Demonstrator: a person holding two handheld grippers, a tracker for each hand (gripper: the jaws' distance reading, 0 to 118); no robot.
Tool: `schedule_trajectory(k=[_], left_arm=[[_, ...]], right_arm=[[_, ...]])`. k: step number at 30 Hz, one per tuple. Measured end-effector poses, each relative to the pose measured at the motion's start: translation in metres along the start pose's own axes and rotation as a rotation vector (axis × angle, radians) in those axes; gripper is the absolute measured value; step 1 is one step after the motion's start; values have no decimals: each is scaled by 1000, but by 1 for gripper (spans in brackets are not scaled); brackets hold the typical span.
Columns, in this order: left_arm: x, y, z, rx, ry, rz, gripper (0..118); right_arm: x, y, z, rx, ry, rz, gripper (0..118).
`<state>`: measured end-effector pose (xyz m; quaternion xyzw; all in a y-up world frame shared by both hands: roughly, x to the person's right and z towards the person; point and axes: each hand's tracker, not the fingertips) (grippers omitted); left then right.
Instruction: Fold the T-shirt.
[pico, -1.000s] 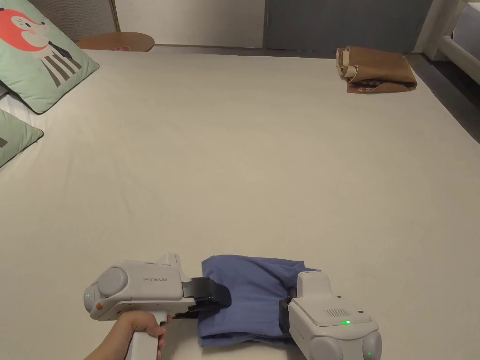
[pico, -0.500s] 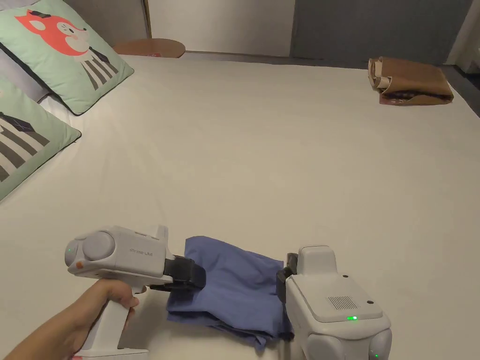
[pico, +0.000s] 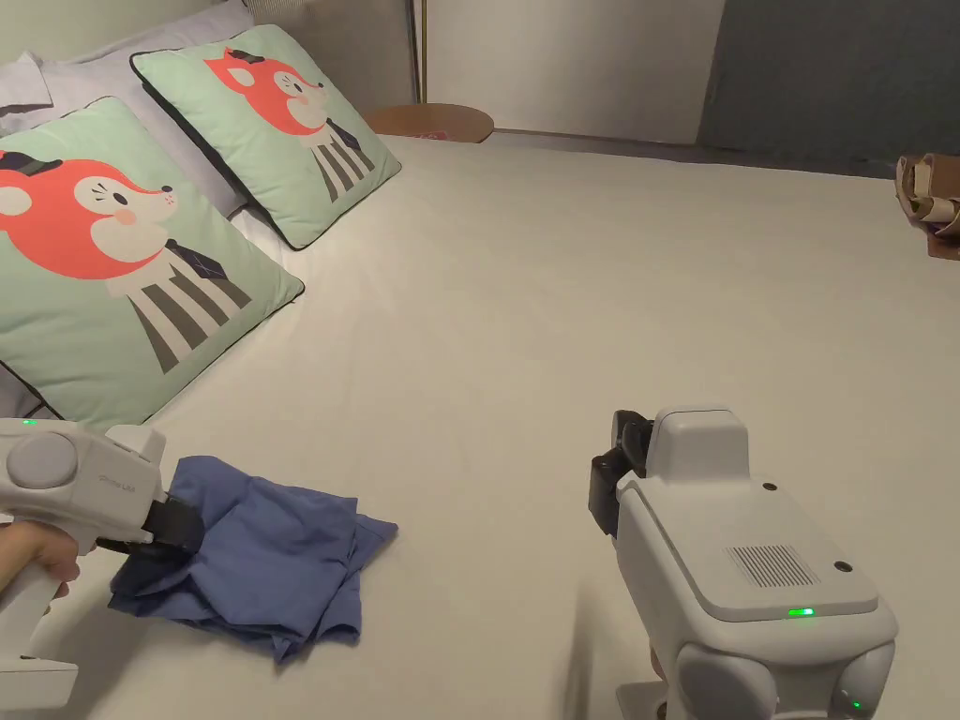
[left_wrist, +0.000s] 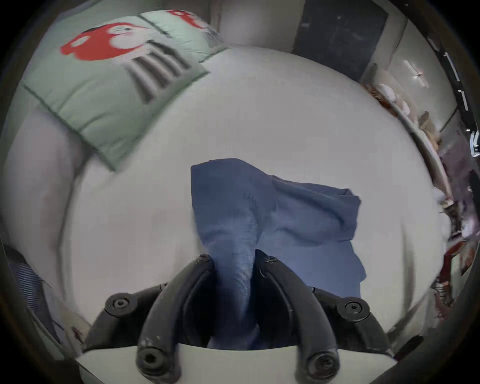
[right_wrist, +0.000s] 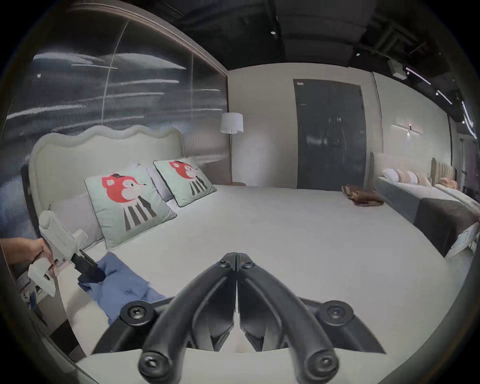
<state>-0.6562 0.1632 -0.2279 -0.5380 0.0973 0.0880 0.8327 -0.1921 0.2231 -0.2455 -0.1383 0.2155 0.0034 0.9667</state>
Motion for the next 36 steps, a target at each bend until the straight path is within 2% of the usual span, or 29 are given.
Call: schedule_trajectory(k=[4, 9, 10, 11, 12, 13, 14, 21, 28, 36], left_arm=[[-45, 4, -7, 4, 26, 50, 15], [-56, 10, -12, -5, 24, 85, 20], [-49, 6, -14, -3, 29, 90, 33], [-46, 4, -16, 11, 60, 86, 51], [-43, 4, -15, 10, 91, 75, 73], [-41, 2, -15, 10, 98, 80, 100], [-38, 2, -12, 9, 97, 78, 109], [-13, 11, 27, 187, 112, 77, 107], [78, 12, 122, 499, 185, 60, 107], [193, -15, 205, 886, 102, 22, 107]], right_arm=[[-5, 0, -10, 12, -8, 20, 0], [0, -4, -17, 2, -19, 30, 0], [1, -4, -17, 0, -25, 32, 0], [3, -5, -16, 1, -27, 32, 0], [5, -5, -16, 0, -28, 32, 0], [7, -4, -15, -4, -29, 31, 0], [10, -4, -14, -4, -28, 29, 0], [27, 6, 17, 30, -41, 6, 0], [58, 27, 64, 119, -83, -8, 0], [103, 56, 128, 220, -157, 15, 0]])
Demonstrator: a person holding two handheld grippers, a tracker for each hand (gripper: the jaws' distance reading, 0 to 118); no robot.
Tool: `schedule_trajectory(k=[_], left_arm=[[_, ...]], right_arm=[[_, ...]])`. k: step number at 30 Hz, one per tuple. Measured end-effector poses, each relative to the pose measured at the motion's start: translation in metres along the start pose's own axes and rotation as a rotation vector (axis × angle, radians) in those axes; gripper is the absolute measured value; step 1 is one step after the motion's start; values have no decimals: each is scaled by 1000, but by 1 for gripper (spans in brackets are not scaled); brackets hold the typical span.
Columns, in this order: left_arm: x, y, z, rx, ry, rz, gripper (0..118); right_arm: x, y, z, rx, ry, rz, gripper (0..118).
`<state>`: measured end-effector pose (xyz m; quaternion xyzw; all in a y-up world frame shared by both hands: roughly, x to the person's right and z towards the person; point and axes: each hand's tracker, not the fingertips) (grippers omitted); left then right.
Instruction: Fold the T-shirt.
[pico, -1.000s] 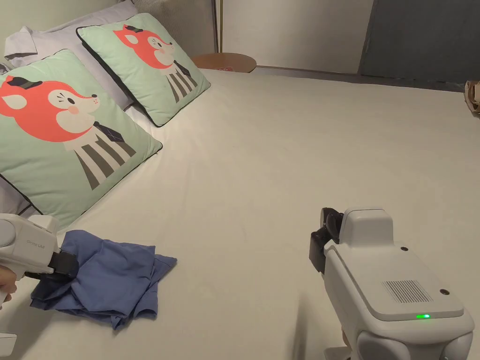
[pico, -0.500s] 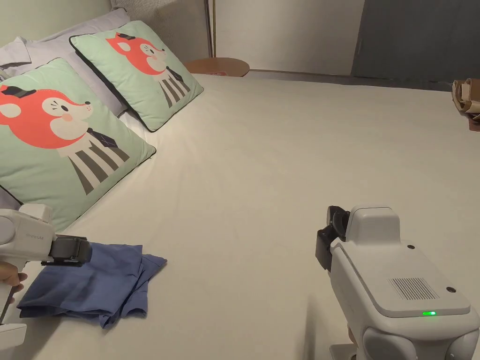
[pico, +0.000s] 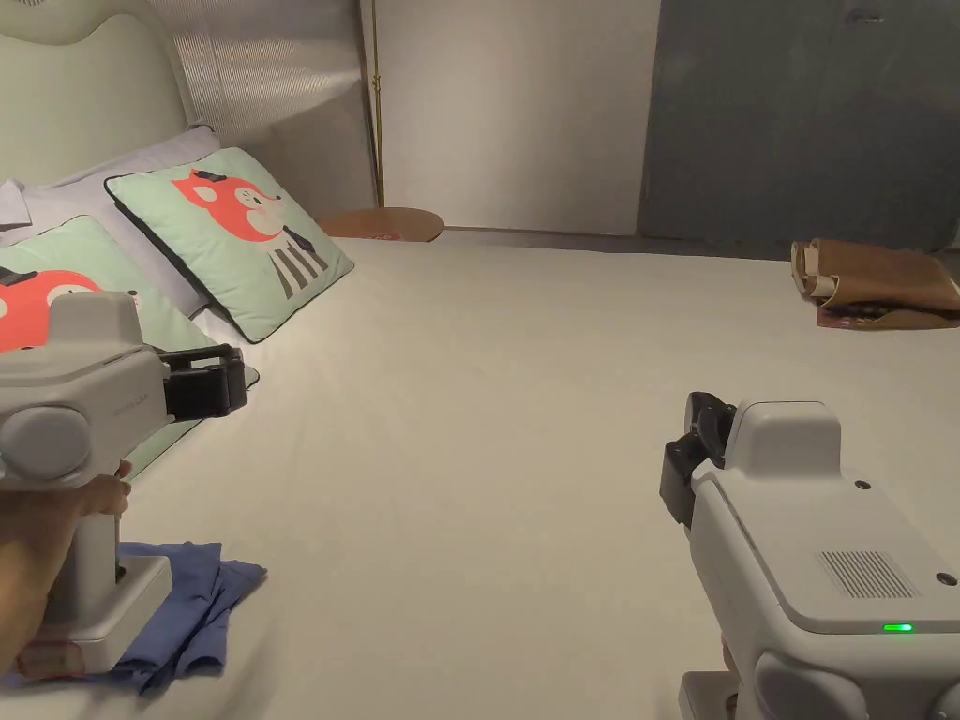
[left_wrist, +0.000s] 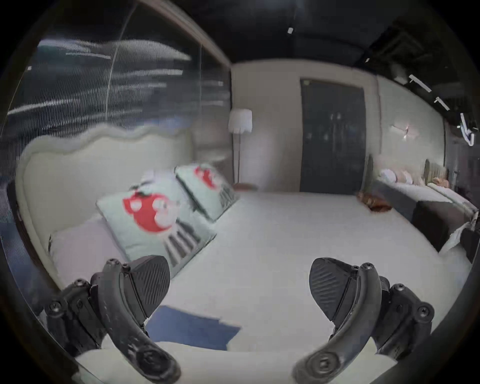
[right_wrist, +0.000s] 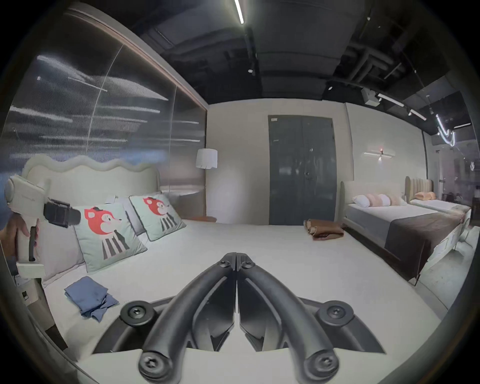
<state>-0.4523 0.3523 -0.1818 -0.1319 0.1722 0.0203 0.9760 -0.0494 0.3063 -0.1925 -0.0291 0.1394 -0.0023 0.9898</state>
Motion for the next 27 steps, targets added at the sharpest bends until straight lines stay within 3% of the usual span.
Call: schedule_trajectory(k=[9, 11, 14, 18, 20, 27], left_arm=[[120, -17, 67, 286, -78, -8, 106], [138, -31, 70, 334, -86, -28, 93], [166, -47, 82, 359, -107, -44, 58], [185, -63, 87, 364, -157, -50, 43], [191, -69, 86, 367, -176, -25, 0], [202, -76, 85, 344, -206, -60, 0]], right_arm=[[58, 15, 38, 85, -119, 34, 0], [69, 16, 45, 93, -145, 39, 0], [80, 15, 53, 98, -174, 51, 0], [91, 15, 65, 98, -214, 66, 0], [96, 12, 67, 97, -224, 63, 0], [102, 12, 71, 90, -251, 68, 0]])
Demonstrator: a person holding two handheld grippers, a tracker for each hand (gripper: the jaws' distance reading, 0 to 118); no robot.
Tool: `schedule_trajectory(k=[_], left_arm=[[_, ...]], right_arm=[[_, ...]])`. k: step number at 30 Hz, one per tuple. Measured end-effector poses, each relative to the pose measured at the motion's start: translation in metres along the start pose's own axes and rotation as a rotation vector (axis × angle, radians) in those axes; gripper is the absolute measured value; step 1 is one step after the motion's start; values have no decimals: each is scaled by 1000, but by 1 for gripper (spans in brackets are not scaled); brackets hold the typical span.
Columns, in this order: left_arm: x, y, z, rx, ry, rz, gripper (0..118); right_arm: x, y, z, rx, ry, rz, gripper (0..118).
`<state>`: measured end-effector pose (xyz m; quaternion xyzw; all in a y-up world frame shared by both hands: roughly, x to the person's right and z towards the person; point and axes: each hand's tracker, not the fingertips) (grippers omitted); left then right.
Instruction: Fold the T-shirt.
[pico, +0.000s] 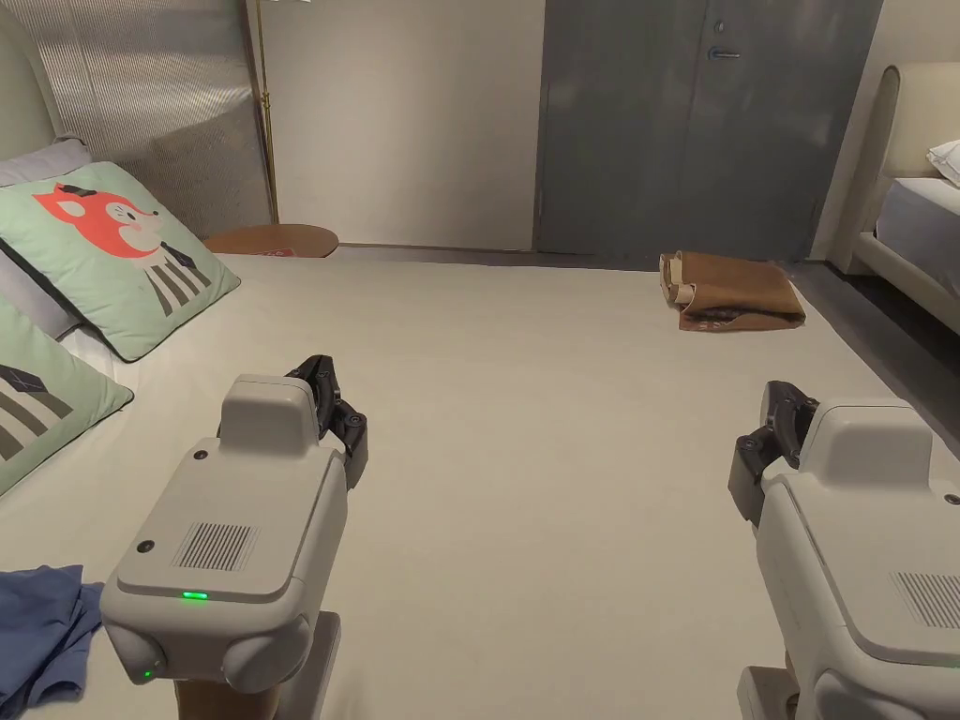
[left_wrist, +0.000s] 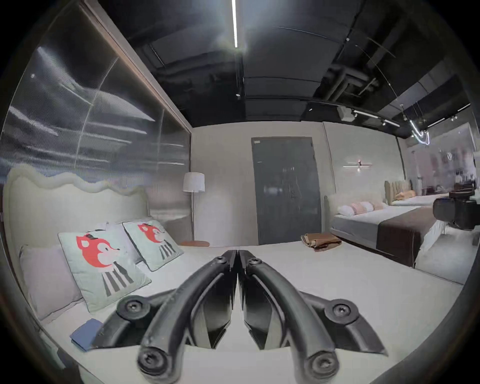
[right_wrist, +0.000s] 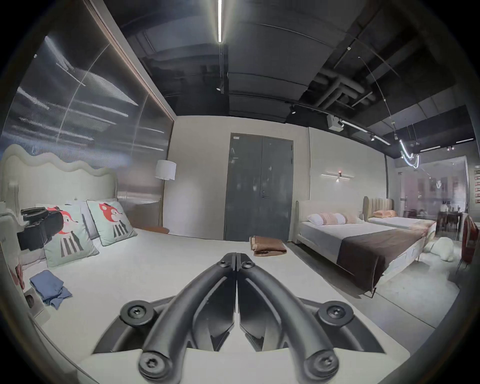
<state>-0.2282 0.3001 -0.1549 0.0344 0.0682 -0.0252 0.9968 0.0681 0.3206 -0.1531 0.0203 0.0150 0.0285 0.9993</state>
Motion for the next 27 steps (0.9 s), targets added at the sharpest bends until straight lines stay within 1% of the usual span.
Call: schedule_trajectory(k=[27], left_arm=[[0, -1, -1, -18, -20, -15, 0]], right_arm=[[-2, 6, -4, 6, 0, 7, 0]])
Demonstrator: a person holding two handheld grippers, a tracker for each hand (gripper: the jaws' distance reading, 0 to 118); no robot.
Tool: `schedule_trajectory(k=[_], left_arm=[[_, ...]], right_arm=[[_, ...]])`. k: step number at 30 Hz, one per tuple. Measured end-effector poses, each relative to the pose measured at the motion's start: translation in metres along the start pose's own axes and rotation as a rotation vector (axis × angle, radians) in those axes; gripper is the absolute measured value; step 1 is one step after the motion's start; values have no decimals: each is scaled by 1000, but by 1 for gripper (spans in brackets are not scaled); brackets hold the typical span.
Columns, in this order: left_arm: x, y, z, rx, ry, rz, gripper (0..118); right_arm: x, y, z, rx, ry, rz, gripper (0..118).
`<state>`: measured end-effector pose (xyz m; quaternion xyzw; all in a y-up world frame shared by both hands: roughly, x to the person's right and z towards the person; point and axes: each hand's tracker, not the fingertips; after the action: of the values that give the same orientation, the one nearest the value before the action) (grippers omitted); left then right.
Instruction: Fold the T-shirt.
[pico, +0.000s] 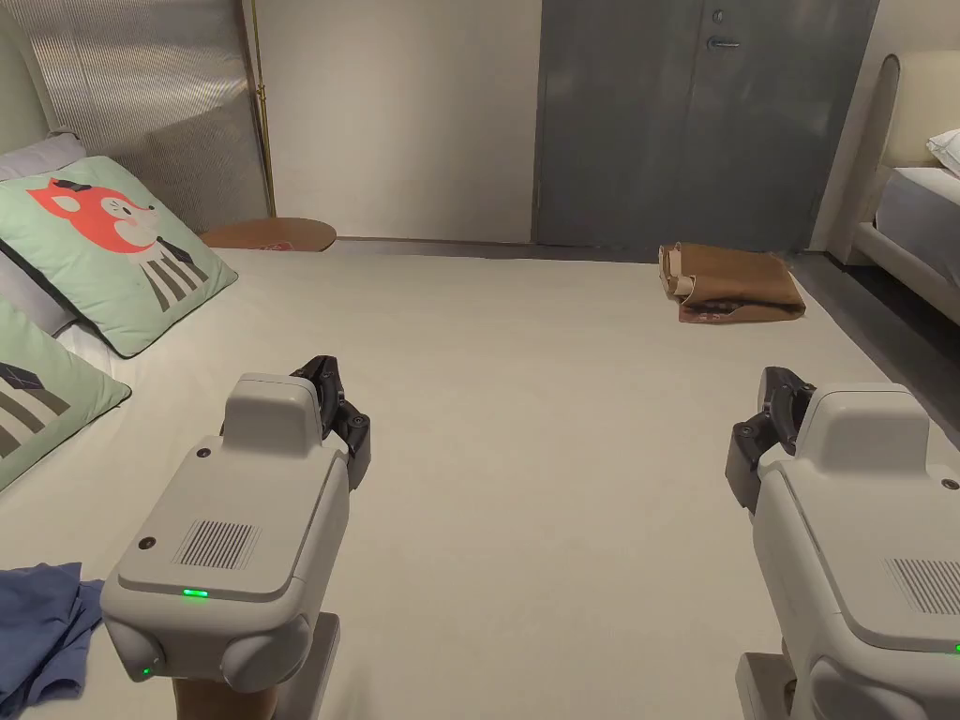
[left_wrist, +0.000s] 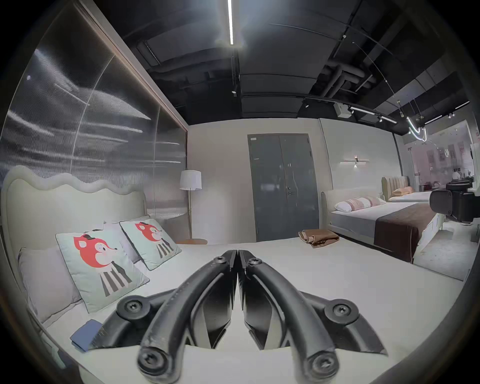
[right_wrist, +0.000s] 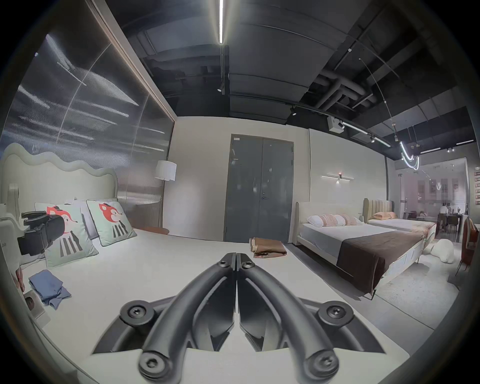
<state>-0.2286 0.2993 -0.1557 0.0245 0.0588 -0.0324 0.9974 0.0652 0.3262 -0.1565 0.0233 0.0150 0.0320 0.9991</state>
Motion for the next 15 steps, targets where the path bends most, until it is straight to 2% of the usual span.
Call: schedule_trajectory(k=[10, 11, 12, 13, 15], left_arm=[[-1, -2, 1, -7, 0, 10, 1], [-1, -2, 1, -7, 3, 10, 7], [-1, -2, 1, -12, 4, 12, 20], [-1, -1, 1, -18, 3, 16, 42], [-3, -1, 0, -26, -11, 36, 75]], right_arm=[[0, 0, -1, -8, 1, 7, 2], [0, 0, -1, -13, 0, 9, 6], [0, -1, -3, -16, -2, 11, 15], [1, -3, -5, -17, -3, 13, 34], [2, -4, -7, -28, 0, 12, 73]])
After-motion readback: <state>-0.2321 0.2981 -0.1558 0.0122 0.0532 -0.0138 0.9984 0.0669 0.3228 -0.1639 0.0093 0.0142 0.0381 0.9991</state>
